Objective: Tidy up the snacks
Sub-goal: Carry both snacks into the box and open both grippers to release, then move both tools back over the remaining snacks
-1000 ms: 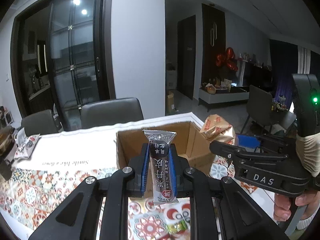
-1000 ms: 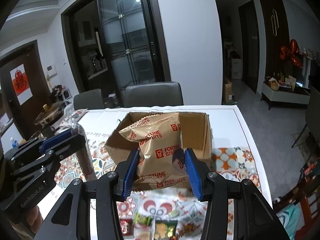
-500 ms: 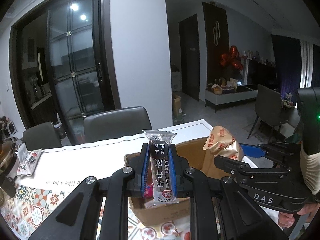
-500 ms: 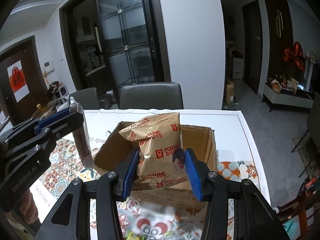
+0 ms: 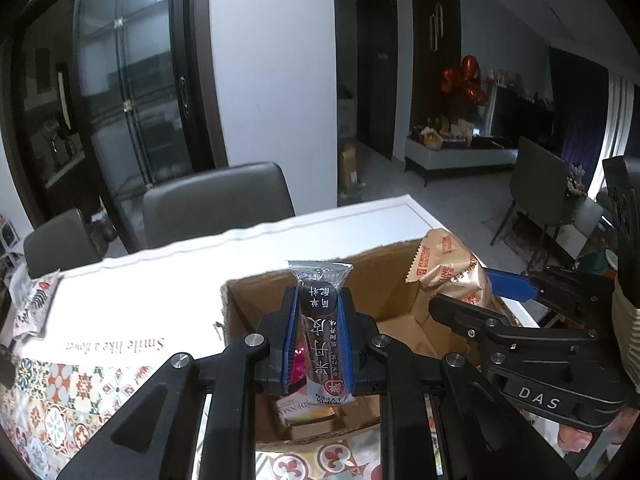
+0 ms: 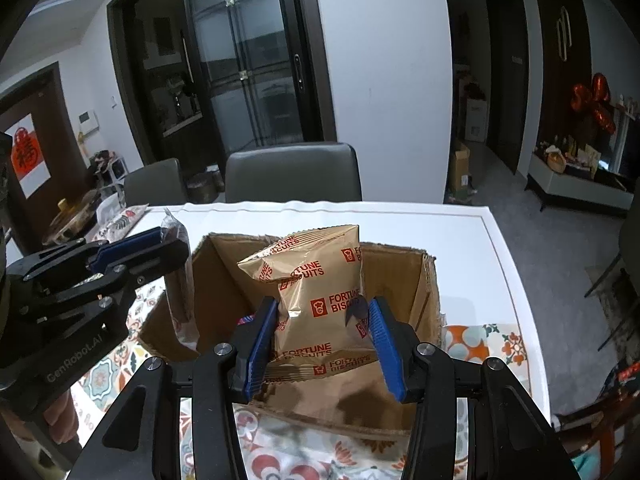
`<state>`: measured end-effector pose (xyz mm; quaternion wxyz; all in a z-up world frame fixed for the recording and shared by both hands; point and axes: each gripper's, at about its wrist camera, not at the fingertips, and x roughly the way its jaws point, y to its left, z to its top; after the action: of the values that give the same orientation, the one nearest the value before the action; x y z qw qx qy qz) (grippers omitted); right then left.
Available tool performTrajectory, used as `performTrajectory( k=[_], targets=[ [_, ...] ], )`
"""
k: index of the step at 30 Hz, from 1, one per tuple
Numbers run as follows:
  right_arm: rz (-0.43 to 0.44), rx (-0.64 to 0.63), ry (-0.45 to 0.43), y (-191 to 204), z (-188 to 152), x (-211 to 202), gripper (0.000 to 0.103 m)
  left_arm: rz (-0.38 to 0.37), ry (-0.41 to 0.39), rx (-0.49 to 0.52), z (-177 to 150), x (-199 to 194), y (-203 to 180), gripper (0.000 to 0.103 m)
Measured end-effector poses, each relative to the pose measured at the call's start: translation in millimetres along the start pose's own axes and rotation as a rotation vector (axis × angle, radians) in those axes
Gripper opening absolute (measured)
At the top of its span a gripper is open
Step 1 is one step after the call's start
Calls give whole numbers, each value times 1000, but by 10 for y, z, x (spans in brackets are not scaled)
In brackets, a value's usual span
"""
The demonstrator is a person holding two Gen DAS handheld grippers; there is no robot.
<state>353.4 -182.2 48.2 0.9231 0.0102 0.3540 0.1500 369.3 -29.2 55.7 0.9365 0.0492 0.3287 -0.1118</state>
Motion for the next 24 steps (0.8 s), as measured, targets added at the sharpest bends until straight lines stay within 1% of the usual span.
performTrajectory(
  k=[1, 2, 3, 4, 5, 6, 7, 11, 13, 17, 24],
  targets=[
    [0, 2, 5, -7, -4, 23, 48, 2, 10, -1, -5, 25, 0, 20],
    [-1, 3, 11, -13, -8, 44, 48, 8, 24, -6, -8, 54, 5, 24],
    [-3, 5, 15, -15, -5, 59, 49, 13, 27, -10, -9, 56, 7, 33],
    [-9, 12, 24, -26, 3, 78, 51, 21, 26, -19, -18, 40, 18, 37],
    [-12, 18, 33, -36, -1, 86, 56, 26, 25, -23, -23, 21, 22, 40],
    [-12, 21, 33, -42, -6, 78, 62, 33, 25, -27, -41, -18, 30, 40],
    [-15, 28, 29, -47, -16, 58, 62, 34, 23, -30, -56, -60, 30, 40],
    [-29, 40, 24, -31, -90, -65, 63, 64, -13, -17, -169, -294, 2, 46],
    [-35, 36, 10, 4, -168, -172, 63, 66, -27, -9, -245, -422, -11, 47],
    [-12, 28, -10, 101, -309, -357, 63, 70, -41, 7, -410, -663, -50, 48],
    [18, 10, -47, 308, -642, -698, 63, 36, -54, -5, -715, -1017, -95, 49]
  ],
)
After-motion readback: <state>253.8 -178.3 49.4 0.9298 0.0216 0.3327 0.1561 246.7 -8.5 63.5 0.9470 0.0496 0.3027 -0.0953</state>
